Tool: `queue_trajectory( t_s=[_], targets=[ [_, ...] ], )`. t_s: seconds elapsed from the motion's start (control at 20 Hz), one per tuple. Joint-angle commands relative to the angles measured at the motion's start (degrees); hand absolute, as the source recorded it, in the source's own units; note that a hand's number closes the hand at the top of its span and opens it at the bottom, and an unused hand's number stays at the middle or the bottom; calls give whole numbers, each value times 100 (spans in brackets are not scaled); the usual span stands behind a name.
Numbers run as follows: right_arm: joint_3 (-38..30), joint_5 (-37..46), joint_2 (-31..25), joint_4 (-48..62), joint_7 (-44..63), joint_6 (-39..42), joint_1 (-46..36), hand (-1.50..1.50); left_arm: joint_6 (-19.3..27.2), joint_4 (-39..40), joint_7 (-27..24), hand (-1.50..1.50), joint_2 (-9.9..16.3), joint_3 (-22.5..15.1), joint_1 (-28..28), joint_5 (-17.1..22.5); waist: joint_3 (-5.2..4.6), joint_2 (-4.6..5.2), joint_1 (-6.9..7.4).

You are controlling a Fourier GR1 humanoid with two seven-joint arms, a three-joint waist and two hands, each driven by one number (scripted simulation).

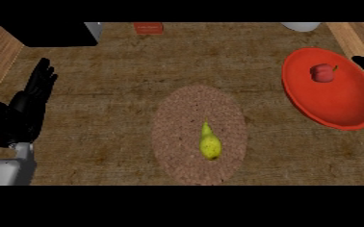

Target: Pick the bell pepper from the placemat and place it in the bowl

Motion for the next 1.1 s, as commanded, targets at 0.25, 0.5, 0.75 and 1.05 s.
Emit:
queue_trajectory(
  t_s=[0.25, 0.5, 0.75, 1.05],
  targets=[
    [-1128, -1695, 419, -2243, -622, 642, 1994, -150, 24, 14, 66, 0, 25, 145, 59, -99, -23, -37, -147],
    [-1545, -2394, 796, -3701, -762, 1349, 3517, -150, -46, -307, 74, 0, -71, 150, 239, -48, -23, -30, -85],
    [-2248, -3577, 967, -4273, -994, 2556, 4469, -150, -214, -35, -78, 0, -66, 174, 140, -102, -18, -1, -47],
    [-2478, -3856, 1581, -5349, -1185, 2713, 5071, -150, -303, -257, 11, 0, -272, 123, 239, -292, -17, 22, 73]
  ],
)
